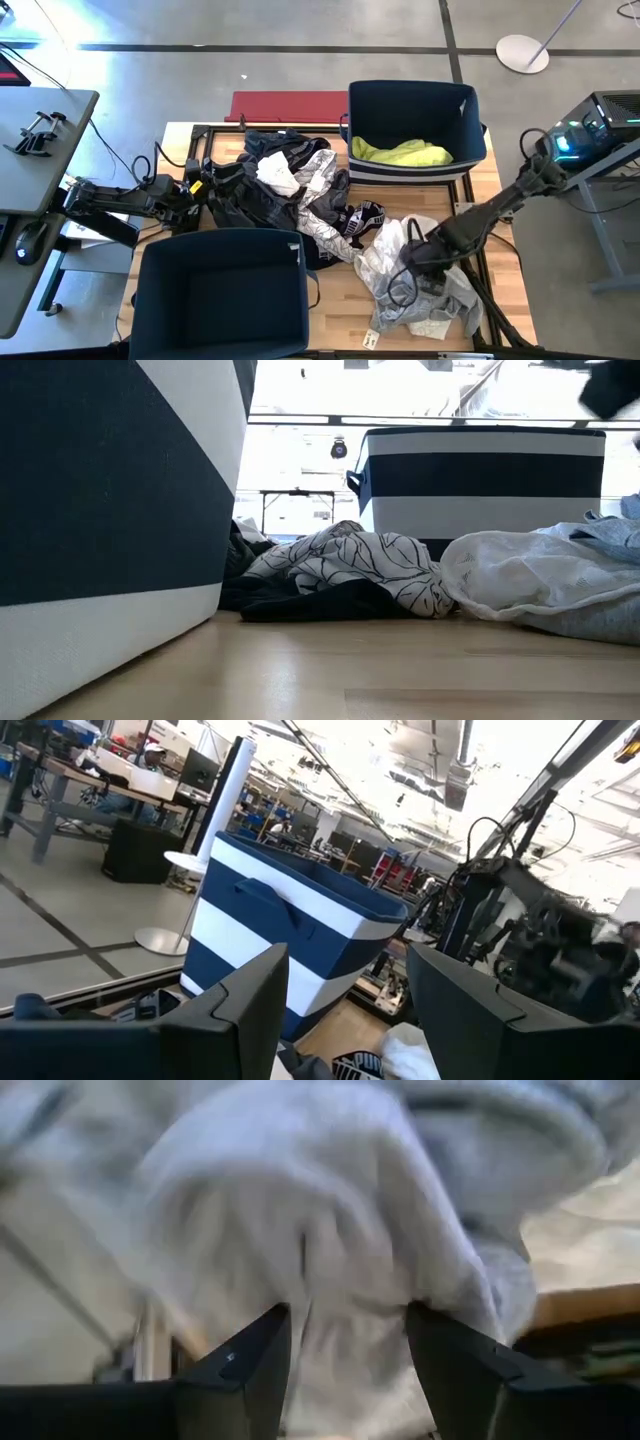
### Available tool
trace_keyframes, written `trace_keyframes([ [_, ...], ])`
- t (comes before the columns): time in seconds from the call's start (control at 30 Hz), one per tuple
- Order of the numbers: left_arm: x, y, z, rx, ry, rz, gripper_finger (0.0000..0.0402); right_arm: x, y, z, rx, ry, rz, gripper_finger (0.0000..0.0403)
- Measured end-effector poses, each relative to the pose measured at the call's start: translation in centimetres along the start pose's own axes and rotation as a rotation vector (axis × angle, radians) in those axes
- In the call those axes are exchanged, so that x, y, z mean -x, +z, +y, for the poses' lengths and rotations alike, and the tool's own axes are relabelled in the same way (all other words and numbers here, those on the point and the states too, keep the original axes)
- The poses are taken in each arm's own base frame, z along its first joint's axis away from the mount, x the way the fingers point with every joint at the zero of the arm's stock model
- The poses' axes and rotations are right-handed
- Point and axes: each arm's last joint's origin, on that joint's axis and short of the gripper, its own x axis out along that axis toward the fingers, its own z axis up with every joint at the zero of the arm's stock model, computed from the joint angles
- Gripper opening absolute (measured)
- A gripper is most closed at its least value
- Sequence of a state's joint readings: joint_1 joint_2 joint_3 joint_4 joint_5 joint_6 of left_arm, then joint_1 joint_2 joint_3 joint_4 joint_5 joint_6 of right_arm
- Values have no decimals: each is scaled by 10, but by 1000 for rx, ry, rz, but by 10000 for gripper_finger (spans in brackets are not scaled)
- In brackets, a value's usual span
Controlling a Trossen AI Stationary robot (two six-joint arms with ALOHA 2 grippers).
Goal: Sort clothes
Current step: Put the light gray shirt into the top blue laundry bin
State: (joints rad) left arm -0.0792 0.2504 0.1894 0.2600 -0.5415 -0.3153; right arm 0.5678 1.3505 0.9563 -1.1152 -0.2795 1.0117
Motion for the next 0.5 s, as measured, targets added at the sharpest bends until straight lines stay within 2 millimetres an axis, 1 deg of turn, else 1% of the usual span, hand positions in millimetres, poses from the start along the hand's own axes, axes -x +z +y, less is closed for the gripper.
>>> trace_keyframes([
  [0.07,0,0,0,-4,0,0,195,-21,3,-5,-88,2,-56,170],
  [0.13,0,0,0,-4,0,0,195,-39,6,-10,-152,21,-106,139],
  [0.2,0,0,0,-4,0,0,195,-54,8,-17,-218,42,-125,90],
  [0.27,0,0,0,-4,0,0,195,-61,9,-21,-265,66,-129,32],
  [0.3,0,0,0,-3,0,0,195,-60,9,-21,-272,74,-131,18],
  [0.37,0,0,0,8,1,0,195,-53,9,-18,-272,85,-144,17],
  [0.43,0,0,0,21,1,1,195,-32,9,-9,-236,131,-183,17],
  [0.5,0,0,0,22,1,0,195,-3,5,0,-182,188,-208,7],
])
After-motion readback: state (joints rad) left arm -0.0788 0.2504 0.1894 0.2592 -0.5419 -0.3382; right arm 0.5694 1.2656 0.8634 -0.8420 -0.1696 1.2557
